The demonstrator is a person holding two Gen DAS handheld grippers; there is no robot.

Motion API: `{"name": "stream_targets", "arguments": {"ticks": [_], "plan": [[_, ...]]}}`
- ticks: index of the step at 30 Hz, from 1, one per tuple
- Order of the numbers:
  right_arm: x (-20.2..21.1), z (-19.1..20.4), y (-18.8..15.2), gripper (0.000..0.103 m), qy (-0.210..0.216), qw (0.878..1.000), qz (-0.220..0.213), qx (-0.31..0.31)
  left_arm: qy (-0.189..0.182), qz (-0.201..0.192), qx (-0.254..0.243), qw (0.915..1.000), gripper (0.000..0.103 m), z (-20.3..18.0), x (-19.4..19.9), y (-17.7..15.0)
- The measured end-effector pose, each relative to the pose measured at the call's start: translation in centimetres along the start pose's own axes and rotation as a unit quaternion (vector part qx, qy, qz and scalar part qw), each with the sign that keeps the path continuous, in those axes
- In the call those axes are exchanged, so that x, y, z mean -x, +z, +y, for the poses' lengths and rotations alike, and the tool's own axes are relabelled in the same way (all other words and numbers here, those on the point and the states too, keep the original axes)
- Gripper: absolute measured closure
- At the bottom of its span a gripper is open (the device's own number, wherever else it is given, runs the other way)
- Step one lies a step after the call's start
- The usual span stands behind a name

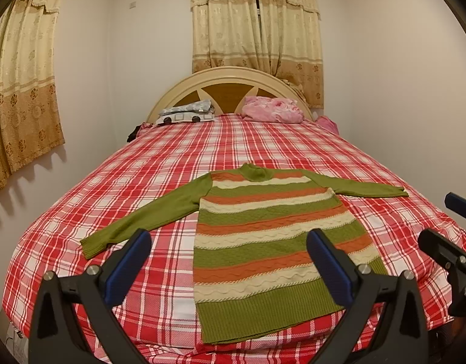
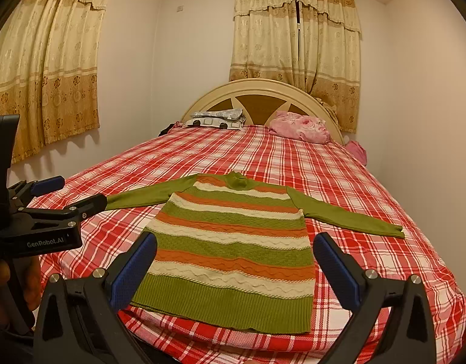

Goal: Fold small clothes

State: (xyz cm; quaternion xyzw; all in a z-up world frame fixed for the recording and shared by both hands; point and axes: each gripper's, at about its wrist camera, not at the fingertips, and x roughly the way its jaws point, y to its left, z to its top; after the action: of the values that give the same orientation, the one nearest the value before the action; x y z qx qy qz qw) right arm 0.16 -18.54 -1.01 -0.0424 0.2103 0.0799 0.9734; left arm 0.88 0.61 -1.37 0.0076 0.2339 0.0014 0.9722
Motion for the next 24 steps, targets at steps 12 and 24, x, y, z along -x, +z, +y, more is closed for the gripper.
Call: {"name": "stream_targets", "arguments": {"ticks": [12,24], "plan": [[-0.12,0.19,-0.02,0.001,0.002,1.0,0.001,0.0,0.002,0.0,0.003,1.0,0.0,0.22,-0.1,0.0],[-0.02,0.49,-0.03,0.001,0.003,1.0,0.002,0.002,0.003,-0.001,0.004,1.0,0.0,0.32,-0.14,0.01]]}}
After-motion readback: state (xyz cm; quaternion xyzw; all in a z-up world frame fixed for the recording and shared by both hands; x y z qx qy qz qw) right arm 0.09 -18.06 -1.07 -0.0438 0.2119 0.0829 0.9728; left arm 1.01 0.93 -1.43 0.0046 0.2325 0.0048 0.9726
